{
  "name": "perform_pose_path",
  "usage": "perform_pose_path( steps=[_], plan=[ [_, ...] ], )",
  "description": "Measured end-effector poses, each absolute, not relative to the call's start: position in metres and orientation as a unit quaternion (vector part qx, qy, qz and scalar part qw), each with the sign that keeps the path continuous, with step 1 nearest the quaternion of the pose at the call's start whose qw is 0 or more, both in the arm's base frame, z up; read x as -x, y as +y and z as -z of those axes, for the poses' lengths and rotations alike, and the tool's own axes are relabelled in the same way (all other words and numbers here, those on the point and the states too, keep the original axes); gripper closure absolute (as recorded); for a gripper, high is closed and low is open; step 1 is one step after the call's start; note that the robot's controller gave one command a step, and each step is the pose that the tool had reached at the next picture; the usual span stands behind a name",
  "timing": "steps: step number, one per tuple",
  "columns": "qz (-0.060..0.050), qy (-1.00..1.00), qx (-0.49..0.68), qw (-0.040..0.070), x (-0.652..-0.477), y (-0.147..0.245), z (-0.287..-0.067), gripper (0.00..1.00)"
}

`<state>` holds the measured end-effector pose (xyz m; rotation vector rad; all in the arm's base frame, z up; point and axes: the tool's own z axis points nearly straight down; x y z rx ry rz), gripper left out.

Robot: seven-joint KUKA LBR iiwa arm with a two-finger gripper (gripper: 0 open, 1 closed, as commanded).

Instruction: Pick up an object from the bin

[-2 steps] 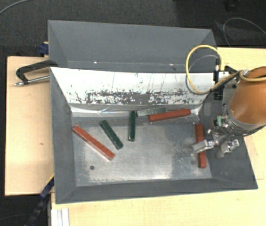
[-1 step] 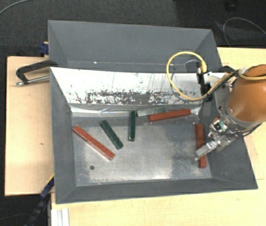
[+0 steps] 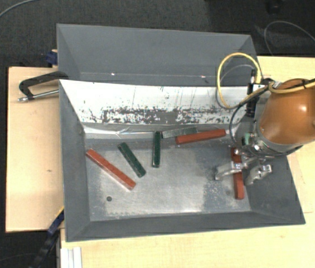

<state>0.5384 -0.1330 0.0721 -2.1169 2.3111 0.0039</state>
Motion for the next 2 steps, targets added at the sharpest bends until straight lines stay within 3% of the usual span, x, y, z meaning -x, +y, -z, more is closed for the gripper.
perform_pose_path(
  steps=[1,2],
  plan=[
    [-0.006,0.520,0.854,0.008,-0.5324,-0.1425,-0.0697,0.00],
    [-0.004,0.519,0.855,0.011,-0.5351,-0.1403,-0.0725,1.00]
  ],
)
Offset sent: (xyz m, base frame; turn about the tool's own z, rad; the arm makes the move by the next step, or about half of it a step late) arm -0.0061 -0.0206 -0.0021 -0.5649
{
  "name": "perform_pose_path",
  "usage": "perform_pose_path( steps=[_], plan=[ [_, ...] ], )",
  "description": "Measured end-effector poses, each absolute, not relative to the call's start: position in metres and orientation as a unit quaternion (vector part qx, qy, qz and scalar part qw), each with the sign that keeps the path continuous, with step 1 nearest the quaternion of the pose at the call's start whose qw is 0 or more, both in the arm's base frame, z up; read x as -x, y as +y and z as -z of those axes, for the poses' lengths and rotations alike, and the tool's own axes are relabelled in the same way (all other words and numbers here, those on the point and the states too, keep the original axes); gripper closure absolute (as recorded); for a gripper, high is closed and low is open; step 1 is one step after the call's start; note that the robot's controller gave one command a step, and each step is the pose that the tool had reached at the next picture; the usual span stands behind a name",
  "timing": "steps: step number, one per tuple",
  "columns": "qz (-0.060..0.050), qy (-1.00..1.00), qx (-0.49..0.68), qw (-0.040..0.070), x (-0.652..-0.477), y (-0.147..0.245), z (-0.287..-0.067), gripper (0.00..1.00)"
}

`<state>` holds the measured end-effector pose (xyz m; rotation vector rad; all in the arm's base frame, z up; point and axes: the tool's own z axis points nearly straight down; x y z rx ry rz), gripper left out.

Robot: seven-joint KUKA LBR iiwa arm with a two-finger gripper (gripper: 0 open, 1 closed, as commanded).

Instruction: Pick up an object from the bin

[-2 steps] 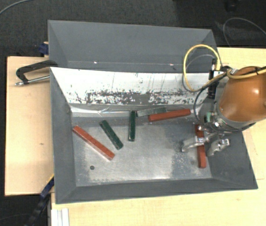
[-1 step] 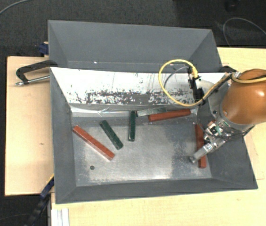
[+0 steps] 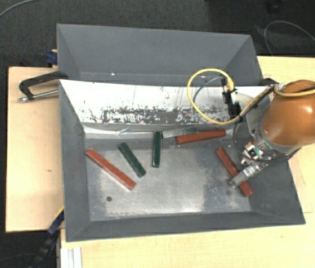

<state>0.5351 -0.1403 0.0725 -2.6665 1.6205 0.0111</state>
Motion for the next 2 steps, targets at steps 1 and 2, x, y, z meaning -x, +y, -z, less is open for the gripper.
perform_pose_path(
  steps=[1,2],
  plan=[
    [0.004,0.520,0.854,0.003,-0.538,-0.139,-0.171,1.00],
    [0.002,0.522,0.853,0.002,-0.539,-0.138,-0.195,1.00]
  ],
)
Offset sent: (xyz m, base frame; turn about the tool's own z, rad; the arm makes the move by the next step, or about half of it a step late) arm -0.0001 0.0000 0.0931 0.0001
